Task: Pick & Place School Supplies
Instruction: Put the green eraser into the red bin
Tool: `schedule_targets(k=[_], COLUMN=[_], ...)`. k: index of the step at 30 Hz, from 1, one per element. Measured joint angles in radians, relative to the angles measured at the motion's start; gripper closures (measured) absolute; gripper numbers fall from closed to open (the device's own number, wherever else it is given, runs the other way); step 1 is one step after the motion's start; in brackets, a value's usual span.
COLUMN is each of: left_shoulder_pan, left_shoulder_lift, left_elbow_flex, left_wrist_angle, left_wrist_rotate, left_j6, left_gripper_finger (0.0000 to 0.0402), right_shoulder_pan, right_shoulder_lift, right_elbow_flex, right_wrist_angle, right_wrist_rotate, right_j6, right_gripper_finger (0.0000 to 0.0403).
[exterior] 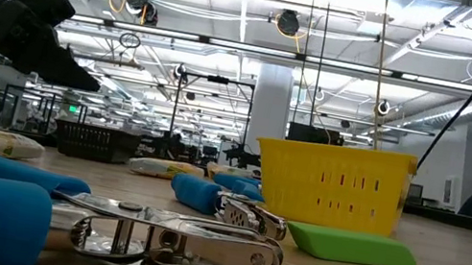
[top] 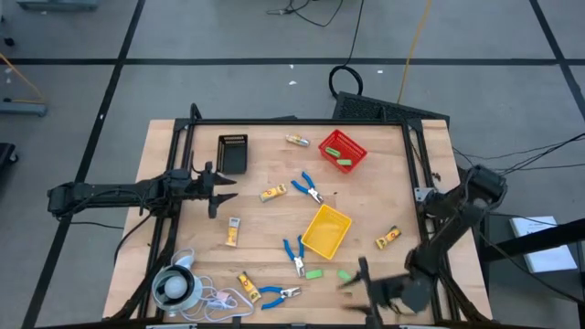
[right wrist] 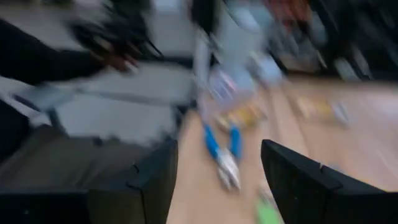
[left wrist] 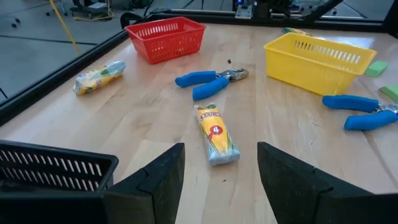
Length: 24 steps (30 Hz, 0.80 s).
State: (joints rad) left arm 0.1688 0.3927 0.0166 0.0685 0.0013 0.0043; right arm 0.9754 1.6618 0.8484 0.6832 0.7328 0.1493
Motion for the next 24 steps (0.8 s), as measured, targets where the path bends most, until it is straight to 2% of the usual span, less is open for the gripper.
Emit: schedule_targets(k=[2, 4, 6, 9, 11, 14, 20, 24], left_shoulder_pan=[0.000, 0.000, 0.000, 0.000, 0.000, 0.000, 0.000, 0.000], left_shoulder_lift=[0.000, 0.000, 0.000, 0.000, 0.000, 0.000, 0.000, 0.000], left_elbow_flex=[0.000, 0.000, 0.000, 0.000, 0.000, 0.000, -0.001, -0.001], left_wrist_angle=[0.000, 0.001, 0.000, 0.001, 0.002, 0.002, 0.002, 0.002], left_wrist_rotate=[-0.001, -0.003, -0.003, -0.003, -0.003, -0.004, -0.004, -0.011], left_j6=[-0.004, -0.013, -0.017, -0.035, -0.050, -0.073, -0.093, -0.094], left_gripper_finger=[0.0197, 0.0197, 0.0197, 0.0197, 0.0197, 0.0197, 0.0197, 0.0197], right_shoulder_pan=[0.033, 0.064, 0.088, 0.100, 0.084, 0.050, -0.043, -0.102], right_shoulder_lift=[0.069, 0.118, 0.135, 0.119, 0.105, 0.099, 0.100, 0.100], right_elbow_flex=[0.035, 0.086, 0.138, 0.207, 0.254, 0.300, 0.307, 0.307], right_wrist_angle=[0.087, 0.016, -0.175, -0.561, -0.773, -0.944, -1.024, -1.119], right_wrist_rotate=[0.013, 0.089, 0.186, 0.256, 0.217, 0.104, -0.162, -0.264], right_j6=[-0.097, -0.096, -0.007, 0.280, 0.454, 0.556, 0.595, 0.627], right_gripper_finger=[0.0182, 0.0180, 0.0179, 0.0179, 0.0179, 0.0179, 0.0179, 0.0179])
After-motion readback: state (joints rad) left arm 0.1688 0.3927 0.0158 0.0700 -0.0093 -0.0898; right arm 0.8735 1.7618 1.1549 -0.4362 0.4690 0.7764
